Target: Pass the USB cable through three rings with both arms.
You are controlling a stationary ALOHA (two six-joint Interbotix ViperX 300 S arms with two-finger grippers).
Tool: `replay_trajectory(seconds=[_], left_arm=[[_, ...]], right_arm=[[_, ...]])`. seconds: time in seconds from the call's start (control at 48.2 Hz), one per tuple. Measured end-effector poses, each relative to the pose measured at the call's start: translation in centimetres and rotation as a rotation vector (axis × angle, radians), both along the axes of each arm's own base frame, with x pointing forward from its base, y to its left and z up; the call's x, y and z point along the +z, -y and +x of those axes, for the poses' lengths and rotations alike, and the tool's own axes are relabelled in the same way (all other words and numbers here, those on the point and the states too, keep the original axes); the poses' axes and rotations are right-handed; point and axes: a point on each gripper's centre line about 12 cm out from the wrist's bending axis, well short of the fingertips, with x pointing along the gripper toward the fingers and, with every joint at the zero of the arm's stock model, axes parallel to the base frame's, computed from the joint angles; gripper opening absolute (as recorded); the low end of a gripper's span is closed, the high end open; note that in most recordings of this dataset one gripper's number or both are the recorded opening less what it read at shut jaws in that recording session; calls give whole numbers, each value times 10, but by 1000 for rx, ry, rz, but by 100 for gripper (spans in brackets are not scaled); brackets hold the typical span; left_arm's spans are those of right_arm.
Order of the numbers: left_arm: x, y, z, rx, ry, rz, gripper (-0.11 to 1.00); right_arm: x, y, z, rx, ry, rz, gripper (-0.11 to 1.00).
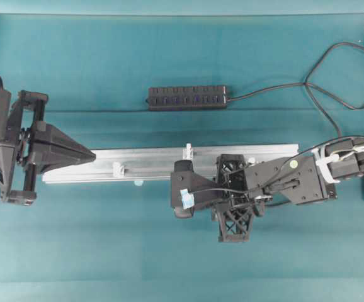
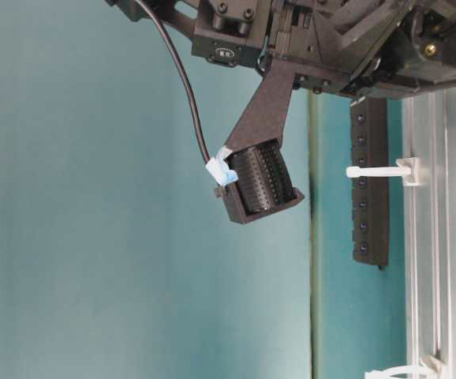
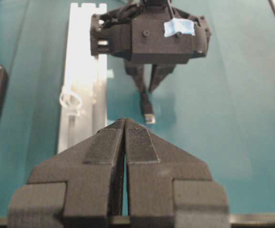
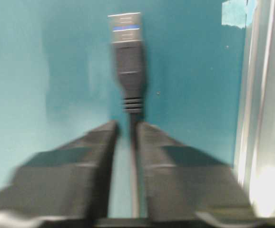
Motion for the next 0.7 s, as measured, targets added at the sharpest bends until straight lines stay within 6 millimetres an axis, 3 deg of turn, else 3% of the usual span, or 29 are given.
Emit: replay_trajectory(seconds=[0.705], left_arm=[[-4, 0, 2, 3, -14, -2, 1]], right_arm=[[1, -1, 1, -1, -14, 0, -8]])
